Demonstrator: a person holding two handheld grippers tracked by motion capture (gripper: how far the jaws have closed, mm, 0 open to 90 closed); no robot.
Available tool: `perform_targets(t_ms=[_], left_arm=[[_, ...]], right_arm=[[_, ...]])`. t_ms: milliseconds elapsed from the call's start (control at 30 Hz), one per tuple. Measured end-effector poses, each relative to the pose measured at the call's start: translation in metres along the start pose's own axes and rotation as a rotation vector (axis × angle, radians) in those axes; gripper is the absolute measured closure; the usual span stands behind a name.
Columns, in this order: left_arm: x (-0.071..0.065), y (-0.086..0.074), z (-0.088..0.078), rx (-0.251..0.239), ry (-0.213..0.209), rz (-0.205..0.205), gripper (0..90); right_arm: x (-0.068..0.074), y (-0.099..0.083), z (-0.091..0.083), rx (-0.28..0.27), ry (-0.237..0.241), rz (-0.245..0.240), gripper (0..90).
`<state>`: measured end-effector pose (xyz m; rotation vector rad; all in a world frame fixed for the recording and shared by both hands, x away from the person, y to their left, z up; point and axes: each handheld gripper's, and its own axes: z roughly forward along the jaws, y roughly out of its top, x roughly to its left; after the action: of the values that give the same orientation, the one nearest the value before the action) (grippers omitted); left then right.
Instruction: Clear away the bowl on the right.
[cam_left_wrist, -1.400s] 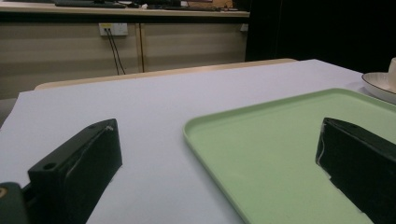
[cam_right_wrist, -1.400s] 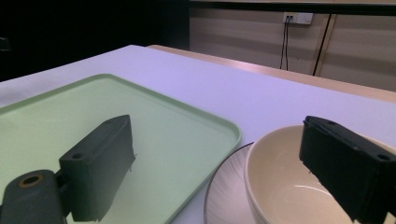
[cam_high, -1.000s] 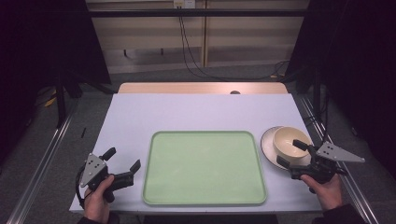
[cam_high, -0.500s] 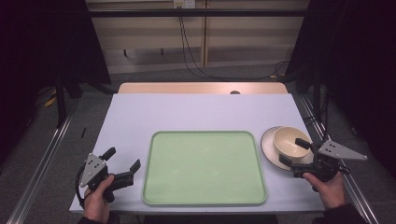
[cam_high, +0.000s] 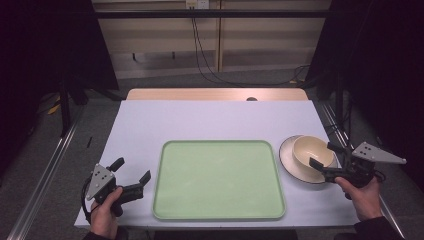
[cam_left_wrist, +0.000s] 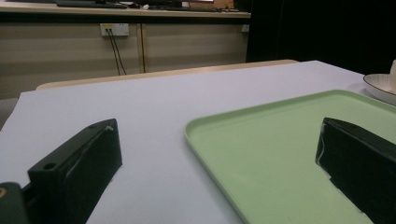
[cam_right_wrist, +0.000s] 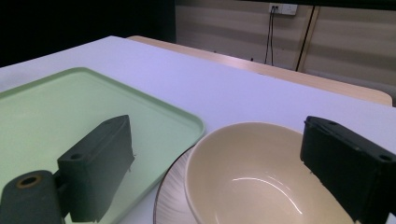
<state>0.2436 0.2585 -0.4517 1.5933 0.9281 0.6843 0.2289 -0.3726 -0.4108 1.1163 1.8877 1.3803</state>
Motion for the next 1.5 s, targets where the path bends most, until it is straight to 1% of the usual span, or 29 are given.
perform_targets(t_ms=[33, 67, 133, 200, 267, 300, 367, 467, 500, 600, 633, 667, 767, 900, 967, 1000, 1067, 1100, 1133, 1167, 1200, 1233, 1267, 1300, 1367, 1400, 1433, 1467, 1500], left_arm=[[-0.001, 0.0, 0.001, -0.007, -0.008, -0.015, 0.3], [-0.001, 0.0, 0.001, -0.008, -0.01, -0.015, 0.3], [-0.001, 0.0, 0.001, -0.007, -0.009, -0.015, 0.3], [-0.001, 0.0, 0.0, -0.009, -0.01, -0.013, 0.3], [-0.001, 0.0, 0.0, -0.009, -0.009, -0.015, 0.3], [0.0, 0.0, 0.0, -0.002, -0.001, -0.002, 0.4], [-0.001, 0.0, 0.0, -0.003, -0.011, -0.003, 0.3], [-0.001, 0.0, 0.001, -0.002, -0.009, -0.001, 0.3], [-0.001, 0.0, 0.001, -0.005, -0.013, -0.004, 0.3], [-0.001, 0.0, 0.001, -0.002, -0.01, -0.002, 0.3], [-0.001, 0.0, 0.001, -0.003, -0.015, -0.001, 0.3], [-0.001, 0.0, 0.0, -0.003, -0.008, -0.003, 0.3], [-0.001, 0.0, 0.0, -0.002, -0.008, -0.004, 0.3], [-0.001, 0.0, 0.001, -0.004, -0.013, -0.005, 0.3], [-0.001, 0.0, 0.001, -0.008, -0.015, -0.011, 0.3], [-0.001, 0.0, 0.001, -0.004, -0.017, -0.006, 0.3], [-0.001, 0.0, 0.001, -0.008, -0.015, -0.011, 0.3], [-0.001, 0.0, 0.001, -0.006, -0.015, -0.01, 0.3], [-0.001, 0.0, 0.001, -0.005, -0.019, -0.013, 0.3], [-0.001, 0.0, 0.001, -0.004, -0.019, -0.013, 0.3], [-0.001, 0.0, 0.002, -0.006, -0.017, -0.014, 0.3], [-0.001, 0.0, 0.002, -0.006, -0.017, -0.014, 0.3], [-0.001, 0.0, 0.001, -0.004, -0.016, -0.011, 0.3], [-0.001, 0.0, 0.001, -0.004, -0.014, -0.011, 0.3], [-0.001, 0.0, 0.002, -0.007, -0.018, -0.014, 0.3], [-0.001, 0.0, 0.001, -0.007, -0.019, -0.014, 0.3], [-0.001, 0.0, 0.001, -0.007, -0.019, -0.014, 0.3], [-0.001, 0.0, 0.001, -0.006, -0.019, -0.014, 0.3], [-0.001, 0.0, 0.001, -0.005, -0.02, -0.013, 0.3]], right_arm=[[-0.001, 0.001, 0.0, -0.001, 0.001, 0.005, 9.2], [-0.003, 0.003, 0.0, 0.004, 0.001, 0.003, 9.2], [-0.004, 0.004, 0.0, 0.002, -0.005, 0.001, 9.2], [-0.008, 0.01, 0.001, 0.005, -0.009, -0.002, 8.2], [-0.008, 0.012, 0.002, 0.017, -0.008, -0.007, 8.0], [-0.009, 0.012, 0.004, 0.021, -0.006, -0.02, 8.0], [-0.011, 0.014, 0.005, 0.036, -0.012, -0.024, 8.0], [-0.014, 0.015, 0.006, 0.047, -0.015, -0.016, 8.0], [-0.019, 0.019, 0.007, 0.066, -0.013, -0.003, 8.0], [-0.026, 0.024, 0.01, 0.125, -0.001, 0.013, 7.7], [-0.029, 0.025, 0.011, 0.144, -0.002, 0.022, 7.8], [-0.031, 0.026, 0.013, 0.164, -0.002, 0.021, 7.8], [-0.038, 0.027, 0.016, 0.191, -0.011, 0.032, 8.9], [-0.047, 0.027, 0.021, 0.248, -0.033, 0.026, 10.0], [-0.052, 0.027, 0.024, 0.282, -0.042, 0.029, 11.3], [-0.055, 0.026, 0.025, 0.291, -0.052, 0.032, 12.0], [-0.062, 0.025, 0.028, 0.322, -0.041, 0.049, 15.7], [-0.064, 0.025, 0.03, 0.331, -0.027, 0.051, 16.7], [-0.066, 0.024, 0.033, 0.35, -0.014, 0.052, 14.2], [-0.068, 0.024, 0.035, 0.36, -0.011, 0.056, 14.0], [-0.069, 0.024, 0.037, 0.375, -0.009, 0.062, 14.1], [-0.069, 0.024, 0.037, 0.375, -0.009, 0.062, 14.1], [-0.07, 0.024, 0.039, 0.387, -0.012, 0.056, 14.1], [-0.073, 0.024, 0.044, 0.41, -0.023, 0.055, 13.3], [-0.077, 0.024, 0.05, 0.426, -0.017, 0.076, 12.8], [-0.079, 0.022, 0.054, 0.447, -0.021, 0.082, 13.5], [-0.079, 0.022, 0.054, 0.447, -0.021, 0.082, 13.5], [-0.081, 0.02, 0.061, 0.472, -0.017, 0.085, 15.7], [-0.081, 0.019, 0.063, 0.479, -0.011, 0.095, 18.5]])
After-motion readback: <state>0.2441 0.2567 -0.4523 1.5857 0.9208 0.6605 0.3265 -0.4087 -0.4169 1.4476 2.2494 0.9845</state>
